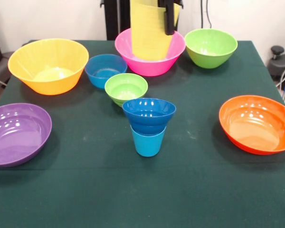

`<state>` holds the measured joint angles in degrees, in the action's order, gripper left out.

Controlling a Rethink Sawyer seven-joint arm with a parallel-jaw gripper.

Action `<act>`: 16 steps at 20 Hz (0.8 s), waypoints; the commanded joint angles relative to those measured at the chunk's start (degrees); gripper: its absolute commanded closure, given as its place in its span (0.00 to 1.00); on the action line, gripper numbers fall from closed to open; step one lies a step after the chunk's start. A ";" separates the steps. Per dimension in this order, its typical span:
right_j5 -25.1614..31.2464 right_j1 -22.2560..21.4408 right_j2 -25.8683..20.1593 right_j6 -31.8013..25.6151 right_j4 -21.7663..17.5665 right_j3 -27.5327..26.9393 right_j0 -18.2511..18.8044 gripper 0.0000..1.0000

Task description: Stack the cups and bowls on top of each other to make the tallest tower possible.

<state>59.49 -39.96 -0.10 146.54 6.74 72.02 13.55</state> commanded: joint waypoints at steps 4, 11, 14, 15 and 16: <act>-5.15 0.70 -5.63 -8.82 -4.48 7.95 -1.11 1.00; -3.32 4.00 -5.76 -9.51 -6.18 2.78 0.27 1.00; -3.12 4.27 -5.90 -9.82 -6.70 2.15 0.75 1.00; -3.13 4.42 -5.91 -10.00 -6.96 1.94 0.89 1.00; -3.07 4.51 -5.95 -10.09 -7.25 1.76 0.99 1.00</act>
<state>56.87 -39.70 -1.28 146.54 4.25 73.34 13.76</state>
